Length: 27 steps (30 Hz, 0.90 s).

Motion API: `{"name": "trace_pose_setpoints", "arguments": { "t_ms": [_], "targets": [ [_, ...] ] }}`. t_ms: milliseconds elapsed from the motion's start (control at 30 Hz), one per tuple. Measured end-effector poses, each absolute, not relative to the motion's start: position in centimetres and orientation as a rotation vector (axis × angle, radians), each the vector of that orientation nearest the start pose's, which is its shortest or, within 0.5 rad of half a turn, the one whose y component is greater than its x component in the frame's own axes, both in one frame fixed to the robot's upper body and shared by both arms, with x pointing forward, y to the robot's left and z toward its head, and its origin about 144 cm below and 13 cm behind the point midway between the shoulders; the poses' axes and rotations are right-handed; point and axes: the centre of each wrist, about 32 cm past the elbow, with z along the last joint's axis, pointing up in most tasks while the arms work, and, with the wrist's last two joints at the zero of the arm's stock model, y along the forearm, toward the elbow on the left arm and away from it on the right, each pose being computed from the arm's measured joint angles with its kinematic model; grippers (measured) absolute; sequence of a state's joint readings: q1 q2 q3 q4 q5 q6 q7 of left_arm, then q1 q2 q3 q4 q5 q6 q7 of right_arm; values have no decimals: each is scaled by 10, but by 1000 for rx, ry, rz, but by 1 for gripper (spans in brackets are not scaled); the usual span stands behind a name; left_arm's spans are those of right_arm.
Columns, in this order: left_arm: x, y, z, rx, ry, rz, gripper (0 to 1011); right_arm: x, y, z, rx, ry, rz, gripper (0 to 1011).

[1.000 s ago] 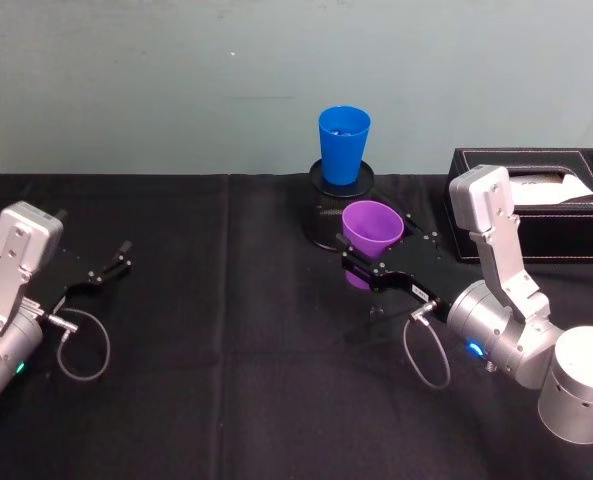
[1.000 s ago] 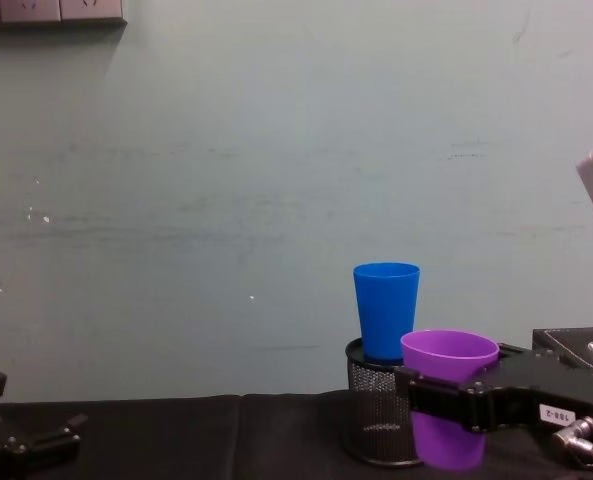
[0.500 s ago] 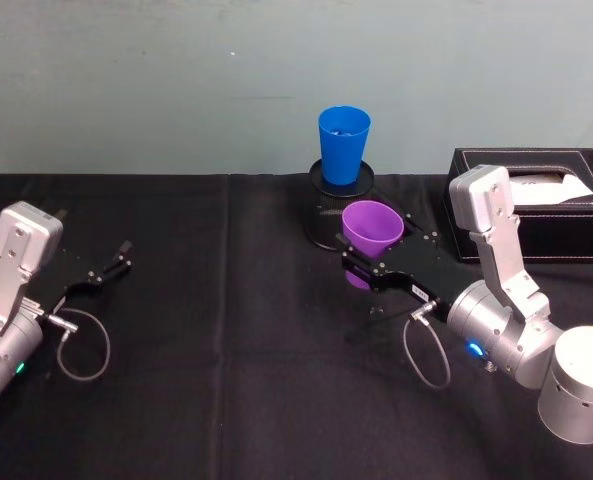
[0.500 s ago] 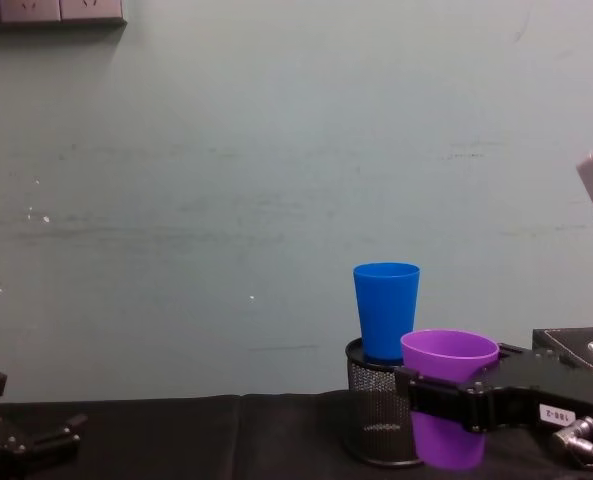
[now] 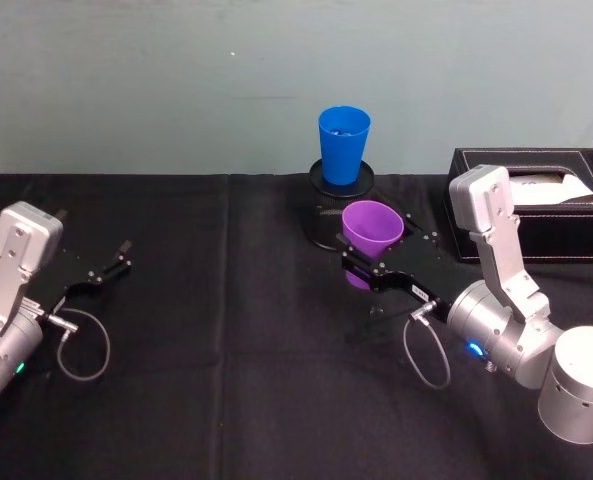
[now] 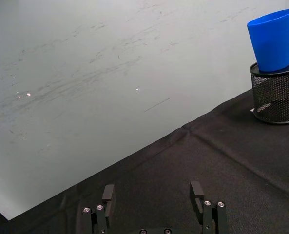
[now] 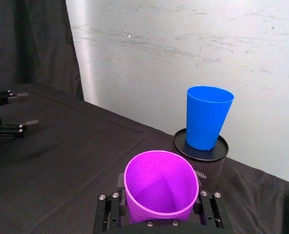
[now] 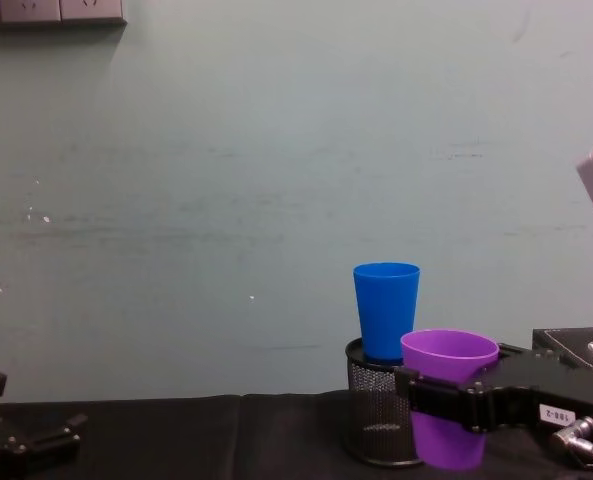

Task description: Pick up one cup with a gripper and tap it against the other cup.

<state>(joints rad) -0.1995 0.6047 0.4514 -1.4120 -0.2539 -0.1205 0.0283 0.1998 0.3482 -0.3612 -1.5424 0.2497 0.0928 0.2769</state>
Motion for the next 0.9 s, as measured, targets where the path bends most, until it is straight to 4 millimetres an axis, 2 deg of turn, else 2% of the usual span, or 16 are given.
{"name": "trace_pose_setpoints", "arguments": {
  "t_ms": [900],
  "targets": [
    [489, 310, 1140, 304, -285, 1248, 1000, 497, -223, 1179, -142, -71, -973, 738]
  ]
}}
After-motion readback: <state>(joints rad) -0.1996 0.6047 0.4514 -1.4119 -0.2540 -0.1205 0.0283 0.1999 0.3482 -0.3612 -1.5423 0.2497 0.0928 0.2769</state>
